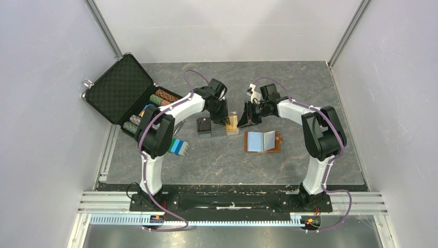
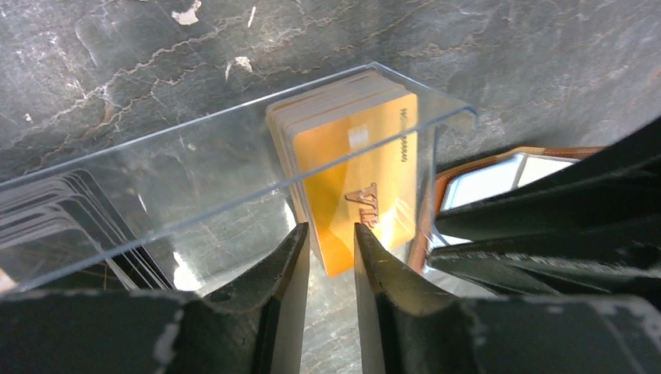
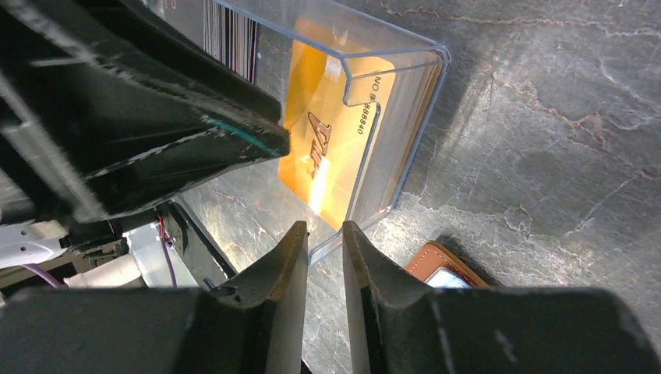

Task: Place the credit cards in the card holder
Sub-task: Pick up the credit card from the storage box.

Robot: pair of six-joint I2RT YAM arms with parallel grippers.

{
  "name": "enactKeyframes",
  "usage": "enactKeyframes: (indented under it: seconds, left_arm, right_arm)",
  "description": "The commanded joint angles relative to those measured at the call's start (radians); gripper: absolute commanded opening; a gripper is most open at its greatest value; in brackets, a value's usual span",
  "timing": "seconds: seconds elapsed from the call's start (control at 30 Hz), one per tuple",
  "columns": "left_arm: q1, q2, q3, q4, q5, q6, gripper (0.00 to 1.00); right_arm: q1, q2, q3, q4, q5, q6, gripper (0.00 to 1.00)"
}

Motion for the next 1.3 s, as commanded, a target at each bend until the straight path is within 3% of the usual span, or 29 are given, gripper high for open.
enactKeyframes:
  seconds: [0.0,0.07,0.27,0.4,0.93,1.07,1.27]
  left_arm:
    - [-0.005,0.047,0.028,-0.005,0.009,-0.016,0.32]
    - [-0.006,0.061,0.031,-0.010,0.007,-0.010,0.32]
    - [-0.012,0.067,0.052,-0.037,-0.014,0.004,0.11]
    - [-0.027,0.055,0.082,-0.073,-0.049,0.019,0.02]
    - [-0.066,0.037,0.155,-0.122,-0.056,0.037,0.03]
    - [-0.067,0.062,0.176,-0.123,-0.027,0.044,0.12]
    - [-0.073,0.124,0.238,-0.208,-0.051,0.084,0.14]
  right_arm:
    - [0.007,-0.002,-0.030,0.002,0.021,-0.009,0.23]
    - [0.008,-0.002,-0.031,0.006,0.019,-0.008,0.22]
    - [0.010,-0.001,-0.036,0.007,0.021,-0.006,0.17]
    - [0.011,-0.006,-0.042,0.006,0.024,-0.008,0.16]
    - [0.013,-0.008,-0.050,0.004,0.029,-0.010,0.16]
    - [0.014,-0.008,-0.054,0.004,0.028,-0.011,0.16]
    - [0.013,-0.008,-0.056,0.005,0.029,-0.011,0.16]
